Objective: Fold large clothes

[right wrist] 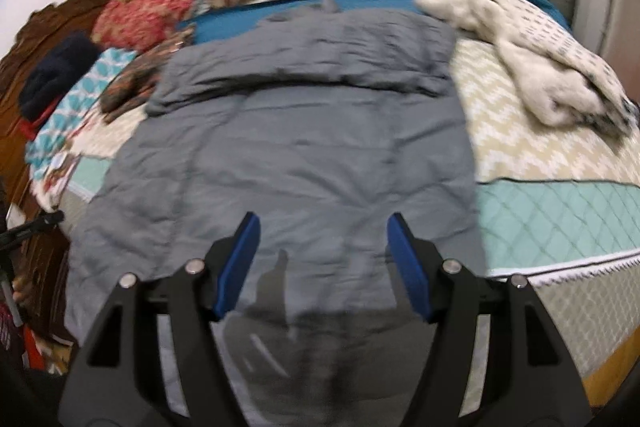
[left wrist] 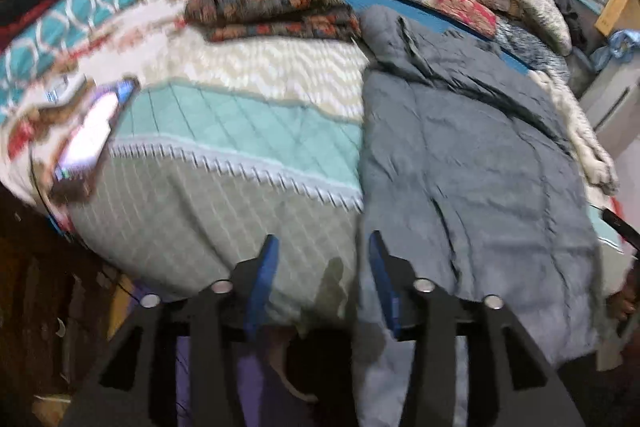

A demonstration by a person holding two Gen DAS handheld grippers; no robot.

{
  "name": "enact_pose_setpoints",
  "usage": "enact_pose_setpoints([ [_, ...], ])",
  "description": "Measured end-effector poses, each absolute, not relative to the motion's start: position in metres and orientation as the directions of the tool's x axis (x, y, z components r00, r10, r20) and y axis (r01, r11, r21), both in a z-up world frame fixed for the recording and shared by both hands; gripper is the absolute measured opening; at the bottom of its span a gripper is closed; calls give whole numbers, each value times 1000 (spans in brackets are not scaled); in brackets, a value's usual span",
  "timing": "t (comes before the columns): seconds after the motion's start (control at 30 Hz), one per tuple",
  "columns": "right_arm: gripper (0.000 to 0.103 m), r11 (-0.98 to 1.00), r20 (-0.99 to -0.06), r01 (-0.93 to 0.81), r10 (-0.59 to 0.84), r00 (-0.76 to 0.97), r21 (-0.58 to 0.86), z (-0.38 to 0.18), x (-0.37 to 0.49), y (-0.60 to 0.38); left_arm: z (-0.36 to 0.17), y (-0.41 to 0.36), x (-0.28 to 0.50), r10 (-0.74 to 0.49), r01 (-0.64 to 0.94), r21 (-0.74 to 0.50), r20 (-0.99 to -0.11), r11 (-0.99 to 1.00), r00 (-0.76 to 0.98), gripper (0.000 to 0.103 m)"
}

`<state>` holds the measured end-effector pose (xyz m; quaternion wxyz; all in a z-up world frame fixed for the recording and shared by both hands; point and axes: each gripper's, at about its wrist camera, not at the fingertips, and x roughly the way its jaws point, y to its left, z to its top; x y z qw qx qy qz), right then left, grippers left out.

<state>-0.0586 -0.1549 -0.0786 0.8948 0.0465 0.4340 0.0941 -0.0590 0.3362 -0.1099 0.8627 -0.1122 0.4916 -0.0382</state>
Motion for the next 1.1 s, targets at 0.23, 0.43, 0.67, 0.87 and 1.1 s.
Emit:
enact_pose_setpoints([
  [0.23,63,941,-777,-281,319,543,190,-82,-63,-94,-140,326,-95,-333,10,-362,-847,932,415,0],
  [0.43,63,901,-800,-400,361,479,168,-93,-75,-48,-173,325,-103,-485,-47,-526,-811,849,327,0],
  [0.67,63,902,-832,-408,333,444,144,-113,-81,-40,-182,307,-111,-479,-49,-518,-820,854,315,0],
  [0.87,63,908,-829,-378,347,437,181,-116,-77,-49,-136,295,-120,-446,43,-468,-805,882,391,9],
  [1.1,63,944,-780,-242,323,536,225,-87,-90,-121,-127,297,-120,-428,47,-446,-816,894,389,9],
])
